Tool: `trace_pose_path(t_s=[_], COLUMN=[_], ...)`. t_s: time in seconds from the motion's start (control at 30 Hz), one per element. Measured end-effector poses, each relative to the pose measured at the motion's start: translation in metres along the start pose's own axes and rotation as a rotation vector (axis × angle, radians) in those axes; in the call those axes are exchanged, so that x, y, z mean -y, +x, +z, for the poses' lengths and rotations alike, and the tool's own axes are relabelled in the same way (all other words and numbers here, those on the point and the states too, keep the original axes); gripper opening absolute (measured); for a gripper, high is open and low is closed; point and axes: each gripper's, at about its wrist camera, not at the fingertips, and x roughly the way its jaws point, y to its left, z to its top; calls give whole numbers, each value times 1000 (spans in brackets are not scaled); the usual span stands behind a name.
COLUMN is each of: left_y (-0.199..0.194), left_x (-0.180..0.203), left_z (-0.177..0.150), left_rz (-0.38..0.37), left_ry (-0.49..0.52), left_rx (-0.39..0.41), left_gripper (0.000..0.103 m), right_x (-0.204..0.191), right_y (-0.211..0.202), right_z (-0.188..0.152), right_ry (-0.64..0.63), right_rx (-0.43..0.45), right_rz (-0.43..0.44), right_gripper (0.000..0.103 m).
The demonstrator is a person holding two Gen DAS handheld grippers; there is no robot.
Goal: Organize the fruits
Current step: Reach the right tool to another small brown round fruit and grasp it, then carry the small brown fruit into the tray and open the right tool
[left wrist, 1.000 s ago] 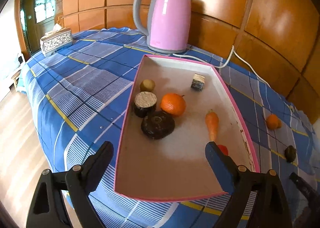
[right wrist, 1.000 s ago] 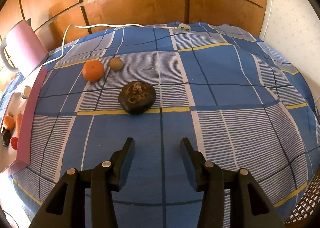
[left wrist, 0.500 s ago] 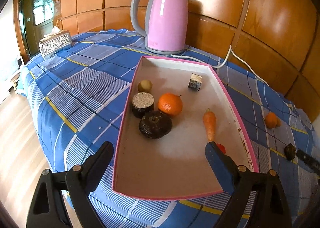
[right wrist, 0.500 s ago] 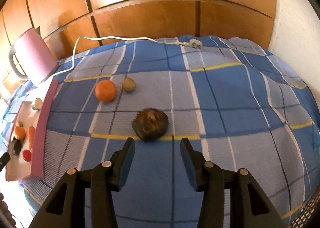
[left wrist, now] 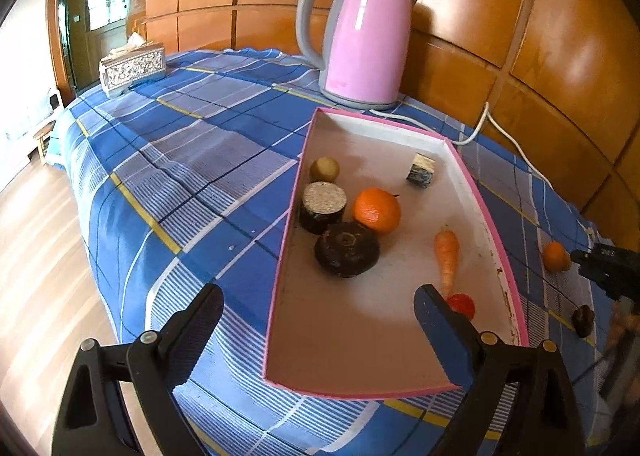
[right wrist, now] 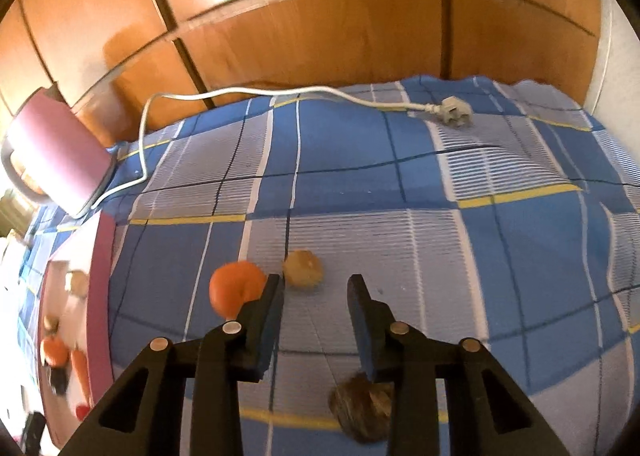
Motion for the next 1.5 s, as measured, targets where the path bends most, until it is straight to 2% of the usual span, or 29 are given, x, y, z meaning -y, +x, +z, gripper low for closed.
trace_pose_path(t_s=[0.1, 0.23, 0.3, 0.4, 0.63, 0.83, 1.17, 1.5], left_y=[1, 3, 4, 6, 4, -3, -12, -16], left_x=[-4, -9, -12, -13, -10, -4, 1, -3], left_z=[0, 1, 1, 2, 2, 0, -4, -7], left_rz=[8, 22, 24, 23, 9, -6, -29, -40], left_ry=[-8, -26, -37, -46, -39, -17, 27, 21], left_rx=[-7, -10, -13, -21, -13, 2, 16, 25], left_gripper=[97, 97, 97, 97, 97, 97, 97, 97], right_x=[-5, -8, -4, -4, 7, -6, -85, -162], right_y=[16, 36, 44, 44, 14, -22, -46, -46], right_z=[7, 12, 13, 14, 9, -6, -56, -71], right_ry=[4, 4, 18, 0, 22, -62, -305, -435], right_rx=[-36, -80, -101, -96, -29, 11, -55, -117], right_rz=[13, -13, -10, -4, 10, 58, 275, 399], right_gripper=[33, 33, 27, 26, 26, 26, 26, 26])
